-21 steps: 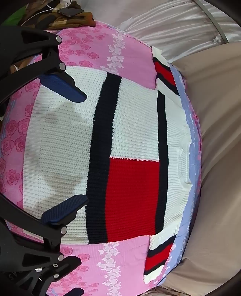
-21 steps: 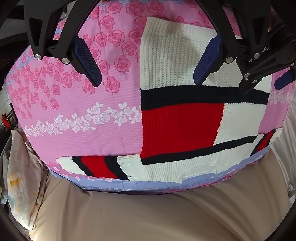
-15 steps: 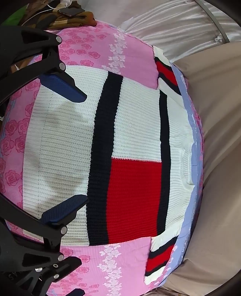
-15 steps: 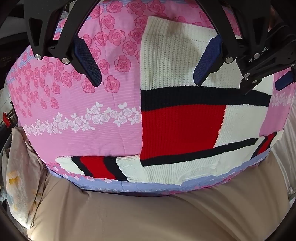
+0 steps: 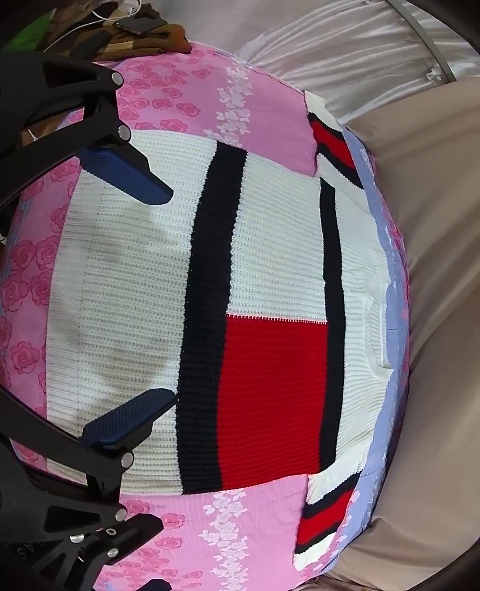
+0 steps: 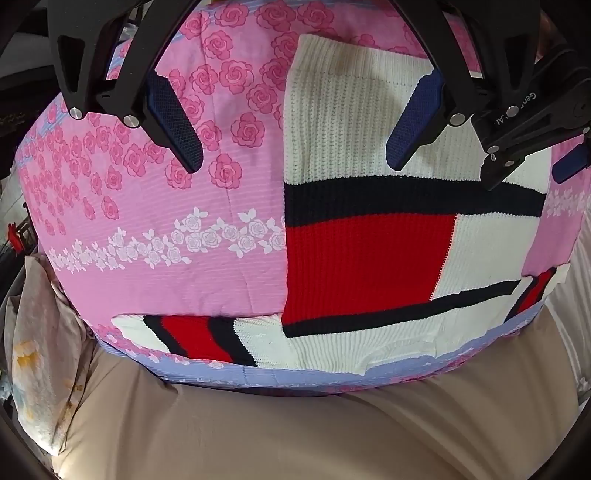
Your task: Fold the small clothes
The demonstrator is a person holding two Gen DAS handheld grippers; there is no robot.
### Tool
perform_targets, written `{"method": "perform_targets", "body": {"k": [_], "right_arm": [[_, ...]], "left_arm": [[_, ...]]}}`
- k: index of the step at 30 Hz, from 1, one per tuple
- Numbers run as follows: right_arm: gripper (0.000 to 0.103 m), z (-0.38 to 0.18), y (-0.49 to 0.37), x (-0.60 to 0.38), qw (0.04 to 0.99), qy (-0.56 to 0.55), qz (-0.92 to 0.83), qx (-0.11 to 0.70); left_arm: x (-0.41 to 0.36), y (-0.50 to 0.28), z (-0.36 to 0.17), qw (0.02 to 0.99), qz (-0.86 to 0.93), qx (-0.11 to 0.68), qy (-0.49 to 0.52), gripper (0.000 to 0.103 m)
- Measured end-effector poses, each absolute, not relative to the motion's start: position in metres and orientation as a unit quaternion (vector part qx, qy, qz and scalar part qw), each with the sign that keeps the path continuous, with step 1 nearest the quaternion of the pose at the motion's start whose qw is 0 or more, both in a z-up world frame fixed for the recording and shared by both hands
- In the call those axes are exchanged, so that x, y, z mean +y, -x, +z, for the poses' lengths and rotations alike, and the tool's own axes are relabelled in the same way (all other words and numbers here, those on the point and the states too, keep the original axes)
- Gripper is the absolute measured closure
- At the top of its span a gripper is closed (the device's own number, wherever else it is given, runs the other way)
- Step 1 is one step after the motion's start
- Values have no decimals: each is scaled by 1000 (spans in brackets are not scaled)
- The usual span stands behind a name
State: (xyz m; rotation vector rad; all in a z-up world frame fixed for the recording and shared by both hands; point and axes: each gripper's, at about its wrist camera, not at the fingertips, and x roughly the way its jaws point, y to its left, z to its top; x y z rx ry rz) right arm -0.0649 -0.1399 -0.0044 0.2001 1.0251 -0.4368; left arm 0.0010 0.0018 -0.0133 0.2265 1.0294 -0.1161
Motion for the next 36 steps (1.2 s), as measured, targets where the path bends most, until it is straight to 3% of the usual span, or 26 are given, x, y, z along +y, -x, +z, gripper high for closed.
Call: {"method": "perform_targets", "body": {"k": [36], "right_arm": [[5, -6, 62, -131, 843, -85, -206, 490]], "left_arm": [[10, -3, -12, 861, -46, 493, -113, 6]]}}
